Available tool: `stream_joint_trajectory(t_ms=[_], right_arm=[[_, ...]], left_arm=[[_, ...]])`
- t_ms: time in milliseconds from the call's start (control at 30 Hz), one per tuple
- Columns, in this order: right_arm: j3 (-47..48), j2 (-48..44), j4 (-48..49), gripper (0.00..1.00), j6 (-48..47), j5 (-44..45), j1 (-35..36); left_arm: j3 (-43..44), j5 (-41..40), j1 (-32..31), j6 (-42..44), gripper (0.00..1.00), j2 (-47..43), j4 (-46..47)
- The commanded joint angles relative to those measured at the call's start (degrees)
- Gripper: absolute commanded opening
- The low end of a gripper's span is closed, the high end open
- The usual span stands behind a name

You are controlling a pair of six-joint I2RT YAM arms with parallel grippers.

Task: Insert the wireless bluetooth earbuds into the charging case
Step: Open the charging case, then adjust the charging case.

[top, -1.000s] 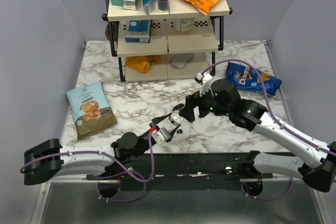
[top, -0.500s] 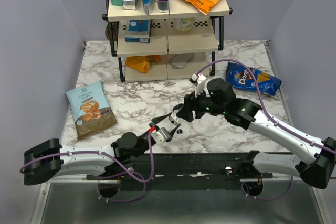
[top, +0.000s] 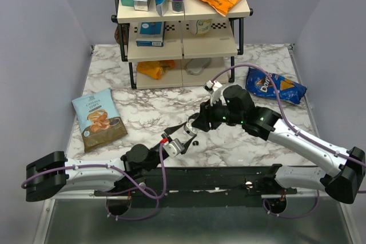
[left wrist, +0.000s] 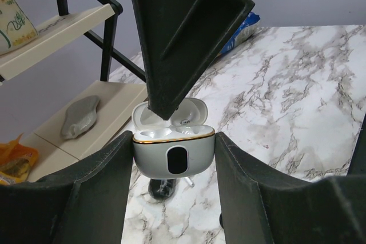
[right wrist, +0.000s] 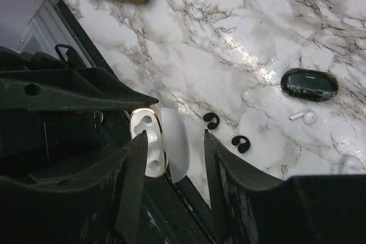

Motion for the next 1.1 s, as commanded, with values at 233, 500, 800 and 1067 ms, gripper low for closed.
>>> stream_joint_trajectory(t_ms=[233,500,800,1067], right_arm=[[-0.9,1.61,1.57,0.39,0.07,-2.13,-0.1],[-0.99,-0.14,0.96,0.01,-1.77,-0.63,-0.1],[-0.55,-3.92,-0.36,0.01,-5.73,0.51,-0.01],[1.47,-5.51,-2.47,0.01,-8.54,1.04,-0.1]], left_arm=[[-0.33,-0.32,-0.61,0.75,0.0,-0.92,3.41],[1.07,-2.77,-0.61,-2.67,0.12,-1.09,-0.54],[3.79,-6.02,-0.61,-5.58,0.63,-0.04,-6.5],[5.2,-9.28,-0.61,-7.86,0.99,0.49,-8.63]])
